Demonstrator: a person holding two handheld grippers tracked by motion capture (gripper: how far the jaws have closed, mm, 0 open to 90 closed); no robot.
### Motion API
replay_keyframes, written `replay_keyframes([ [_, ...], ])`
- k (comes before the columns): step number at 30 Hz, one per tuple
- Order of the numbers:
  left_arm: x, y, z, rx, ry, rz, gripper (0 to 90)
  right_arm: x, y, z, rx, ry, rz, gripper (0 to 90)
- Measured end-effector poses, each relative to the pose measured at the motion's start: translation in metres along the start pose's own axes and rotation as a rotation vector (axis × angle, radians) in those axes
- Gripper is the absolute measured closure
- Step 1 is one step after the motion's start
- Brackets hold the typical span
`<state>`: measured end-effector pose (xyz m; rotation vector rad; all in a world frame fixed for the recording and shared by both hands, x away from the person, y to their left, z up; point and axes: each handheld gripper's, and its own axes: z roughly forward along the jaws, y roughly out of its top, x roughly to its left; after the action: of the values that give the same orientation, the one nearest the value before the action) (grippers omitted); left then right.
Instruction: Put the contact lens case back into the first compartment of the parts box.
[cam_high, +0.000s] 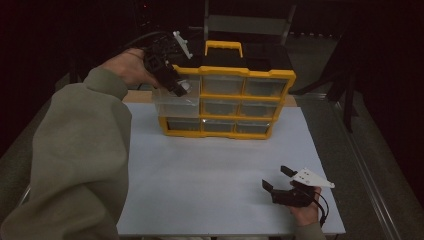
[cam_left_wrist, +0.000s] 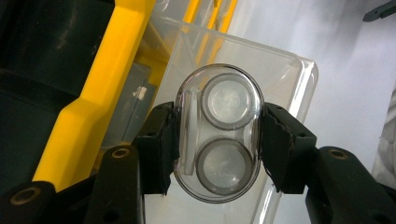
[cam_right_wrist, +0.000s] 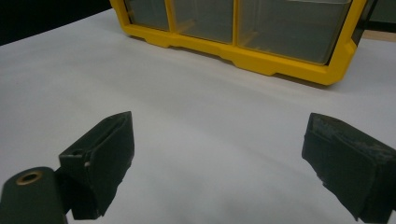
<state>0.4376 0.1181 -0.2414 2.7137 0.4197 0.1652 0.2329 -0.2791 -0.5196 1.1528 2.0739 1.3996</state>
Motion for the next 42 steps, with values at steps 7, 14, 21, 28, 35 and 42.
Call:
replay_keyframes([
  [7,-0.001,-0.003,-0.002,-0.024,0.079,-0.050,16.0,0.000,0.000,0.000,0.000,0.002,-0.003,9.7],
  [14,-0.005,-0.002,-0.001,-0.015,0.072,-0.042,2.5,0.001,0.000,0.000,0.001,0.003,-0.007,9.7],
  [21,-0.009,-0.001,-0.001,-0.021,0.043,-0.033,0.4,0.001,0.000,0.000,0.001,0.004,-0.006,9.7],
  [28,-0.012,0.000,0.001,-0.019,0.034,-0.019,0.4,0.001,0.000,0.000,0.001,0.005,-0.006,9.7],
  [35,-0.019,0.001,-0.002,-0.034,0.028,0.007,0.4,0.001,0.000,0.000,0.002,0.006,-0.007,9.7],
  [42,-0.026,-0.001,-0.006,-0.054,0.022,0.028,0.4,0.001,0.000,0.000,0.002,0.007,-0.007,9.7],
])
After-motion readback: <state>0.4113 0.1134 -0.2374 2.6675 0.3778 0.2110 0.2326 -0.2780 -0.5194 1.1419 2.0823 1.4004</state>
